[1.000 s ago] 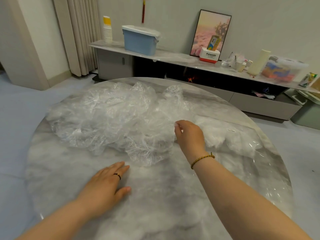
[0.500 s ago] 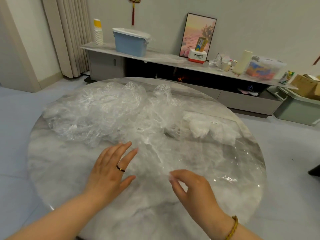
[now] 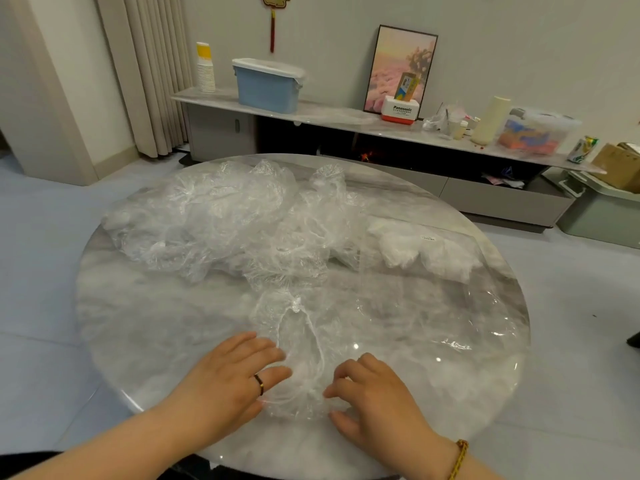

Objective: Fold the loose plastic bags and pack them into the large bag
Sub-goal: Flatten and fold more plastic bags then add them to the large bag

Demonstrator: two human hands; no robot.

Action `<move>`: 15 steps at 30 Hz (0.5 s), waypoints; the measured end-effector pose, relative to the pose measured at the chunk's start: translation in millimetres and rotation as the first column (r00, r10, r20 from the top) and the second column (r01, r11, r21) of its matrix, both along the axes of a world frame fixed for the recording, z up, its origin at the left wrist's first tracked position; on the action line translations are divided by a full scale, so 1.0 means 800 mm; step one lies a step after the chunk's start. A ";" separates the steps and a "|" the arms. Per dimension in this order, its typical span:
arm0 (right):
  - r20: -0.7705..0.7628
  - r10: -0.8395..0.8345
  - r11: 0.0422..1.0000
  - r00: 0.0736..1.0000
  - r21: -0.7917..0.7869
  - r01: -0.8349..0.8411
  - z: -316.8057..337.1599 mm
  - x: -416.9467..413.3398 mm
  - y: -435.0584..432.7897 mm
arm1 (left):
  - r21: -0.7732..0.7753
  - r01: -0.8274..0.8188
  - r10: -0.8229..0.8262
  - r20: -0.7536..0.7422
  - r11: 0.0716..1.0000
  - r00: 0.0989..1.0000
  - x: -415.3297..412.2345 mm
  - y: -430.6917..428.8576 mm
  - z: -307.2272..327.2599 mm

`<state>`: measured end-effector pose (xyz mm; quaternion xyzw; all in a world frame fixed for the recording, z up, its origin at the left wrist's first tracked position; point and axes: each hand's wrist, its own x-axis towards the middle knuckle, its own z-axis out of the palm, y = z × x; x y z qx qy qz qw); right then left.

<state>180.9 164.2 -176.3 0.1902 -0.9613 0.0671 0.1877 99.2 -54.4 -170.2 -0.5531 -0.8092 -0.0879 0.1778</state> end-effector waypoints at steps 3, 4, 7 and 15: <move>0.062 0.075 0.997 0.995 0.023 -0.077 -0.006 -0.004 0.008 | -0.043 -0.040 0.048 0.180 0.998 0.983 -0.003 -0.004 -0.008; 0.082 0.080 0.996 0.993 0.040 -0.083 -0.007 -0.006 0.009 | -0.050 -0.096 0.106 0.261 0.994 0.959 -0.003 -0.006 -0.011; 0.135 0.064 0.995 0.989 0.068 -0.074 -0.008 -0.011 0.010 | -0.008 -0.193 0.175 0.464 0.981 0.869 -0.006 -0.011 -0.020; 0.087 -0.122 0.992 0.989 -0.025 0.125 0.000 -0.023 0.010 | -0.068 -0.430 0.332 0.745 0.900 0.578 -0.009 -0.009 -0.003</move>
